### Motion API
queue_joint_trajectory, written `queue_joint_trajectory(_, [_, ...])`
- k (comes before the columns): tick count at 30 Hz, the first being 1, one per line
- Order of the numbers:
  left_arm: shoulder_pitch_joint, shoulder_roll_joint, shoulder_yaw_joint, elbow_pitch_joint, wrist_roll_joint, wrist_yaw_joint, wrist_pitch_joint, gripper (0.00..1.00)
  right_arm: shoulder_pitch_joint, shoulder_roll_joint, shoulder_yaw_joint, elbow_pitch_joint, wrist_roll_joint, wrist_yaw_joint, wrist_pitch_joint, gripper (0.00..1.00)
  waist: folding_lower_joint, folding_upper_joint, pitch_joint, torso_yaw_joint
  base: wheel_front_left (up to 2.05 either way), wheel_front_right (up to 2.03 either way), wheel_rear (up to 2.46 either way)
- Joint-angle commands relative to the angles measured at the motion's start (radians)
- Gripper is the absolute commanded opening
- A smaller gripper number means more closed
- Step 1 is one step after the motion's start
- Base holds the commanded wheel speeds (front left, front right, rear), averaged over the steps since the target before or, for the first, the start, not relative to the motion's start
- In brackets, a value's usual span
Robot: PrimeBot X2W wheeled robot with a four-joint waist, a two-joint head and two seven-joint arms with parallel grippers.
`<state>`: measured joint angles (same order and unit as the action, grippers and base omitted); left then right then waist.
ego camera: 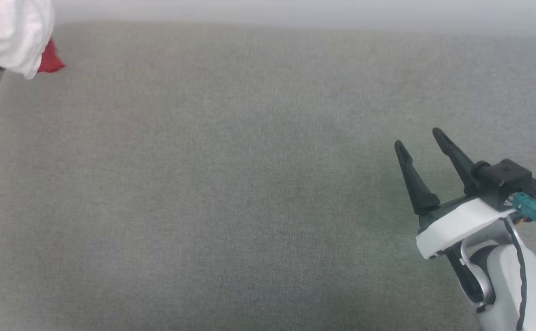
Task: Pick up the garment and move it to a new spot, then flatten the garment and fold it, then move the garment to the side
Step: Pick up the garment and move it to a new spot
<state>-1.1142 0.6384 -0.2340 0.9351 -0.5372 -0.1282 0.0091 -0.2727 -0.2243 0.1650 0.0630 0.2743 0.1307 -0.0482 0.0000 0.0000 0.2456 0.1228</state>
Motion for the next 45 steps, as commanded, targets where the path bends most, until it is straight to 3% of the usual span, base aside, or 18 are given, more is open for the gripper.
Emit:
queue_joint_trajectory(1, [0.009,0.008,-0.011,-0.019,-0.009,-0.003,0.008,0.00,0.008,0.004,-0.002,0.003,0.002,0.000,-0.010,1.00,0.0000,0.0000,-0.028,-0.003,0.00,0.00,0.00])
queue_joint_trajectory(11, [0.103,0.076,-0.096,-0.331,-0.116,0.001,0.165,0.00,0.034,0.039,-0.040,0.042,-0.009,0.000,-0.047,1.00,0.0000,0.0000,-0.107,-0.042,0.00,0.00,0.00])
queue_joint_trajectory(21, [0.281,0.096,-0.102,-0.788,-0.152,0.149,0.347,0.00,0.026,0.052,-0.095,0.078,-0.020,0.000,-0.090,1.00,0.0000,0.0000,-0.124,-0.155,0.00,0.00,0.00])
queue_joint_trajectory(28, [0.381,0.107,-0.119,-1.018,-0.163,0.234,0.439,0.00,0.006,0.060,-0.133,0.114,-0.033,0.000,-0.125,1.00,0.0000,0.0000,-0.105,-0.254,0.00,0.00,0.00])
queue_joint_trajectory(38, [0.468,0.069,-0.167,-1.153,-0.187,0.324,0.541,0.00,0.002,0.090,-0.198,0.155,-0.046,0.000,-0.164,1.00,0.0000,0.0000,-0.073,-0.354,0.00,0.00,0.00])
queue_joint_trajectory(45, [0.541,0.038,-0.209,-1.121,-0.211,0.339,0.559,0.00,-0.008,0.106,-0.200,0.185,-0.039,0.000,-0.184,1.00,0.0000,0.0000,-0.055,-0.381,0.00,0.00,0.00])
